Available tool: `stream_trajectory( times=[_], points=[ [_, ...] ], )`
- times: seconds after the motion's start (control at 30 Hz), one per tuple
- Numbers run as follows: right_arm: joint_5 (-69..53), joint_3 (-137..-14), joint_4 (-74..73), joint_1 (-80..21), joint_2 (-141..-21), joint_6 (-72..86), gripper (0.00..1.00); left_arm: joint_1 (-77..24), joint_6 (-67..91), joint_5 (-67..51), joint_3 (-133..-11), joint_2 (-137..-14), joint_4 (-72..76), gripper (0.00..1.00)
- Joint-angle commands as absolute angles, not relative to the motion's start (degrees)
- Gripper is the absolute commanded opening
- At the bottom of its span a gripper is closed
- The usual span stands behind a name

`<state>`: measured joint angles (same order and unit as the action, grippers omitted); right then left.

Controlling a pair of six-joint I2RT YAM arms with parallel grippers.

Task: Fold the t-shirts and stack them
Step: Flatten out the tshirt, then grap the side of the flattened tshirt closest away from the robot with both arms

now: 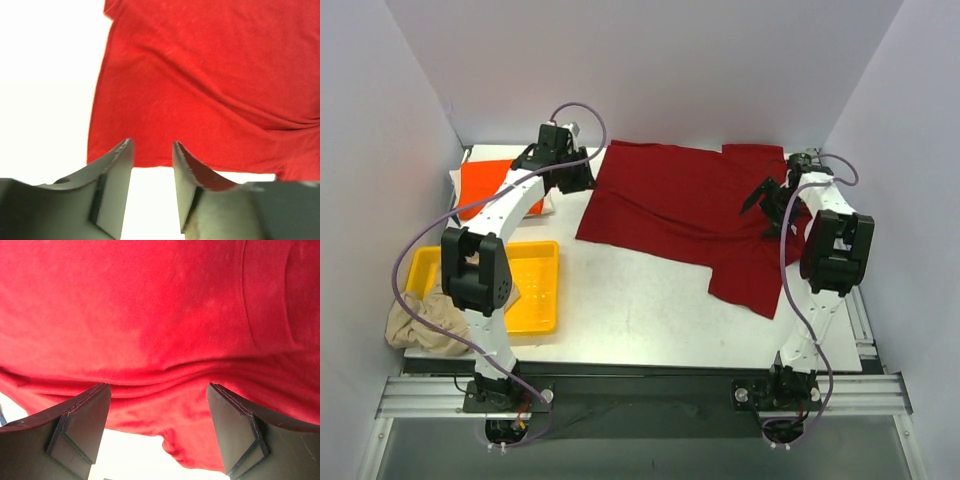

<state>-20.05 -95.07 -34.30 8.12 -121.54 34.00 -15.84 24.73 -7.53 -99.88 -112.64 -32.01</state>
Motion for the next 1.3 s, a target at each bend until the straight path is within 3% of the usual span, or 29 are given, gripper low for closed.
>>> stream_trajectory(
  times=[0.0,0.3,0.8,1.27],
  points=[
    [-21.18,-93.26,-36.12,7.21,-113.74,32.43,0.79,-15.12,23.29,-3.60,-93.35,-111.97,-33.04,0.45],
    [-21.36,-85.00,-36.12,7.21,-103.45,31.20,0.79,-15.03,23.03,-2.82,-86.49,-112.94,-33.57,0.41],
    [-21.36,-74.80,-36.21,7.29,-92.64,30.06,0.79,-14.68,23.47,0.09,-82.53,-114.52,-30.94,0.52],
    [-21.18,-65.14,-36.47,7.56,-84.29,29.44,0.79,-14.77,24.26,0.26,-81.30,-116.89,-26.11,0.51]
  ],
)
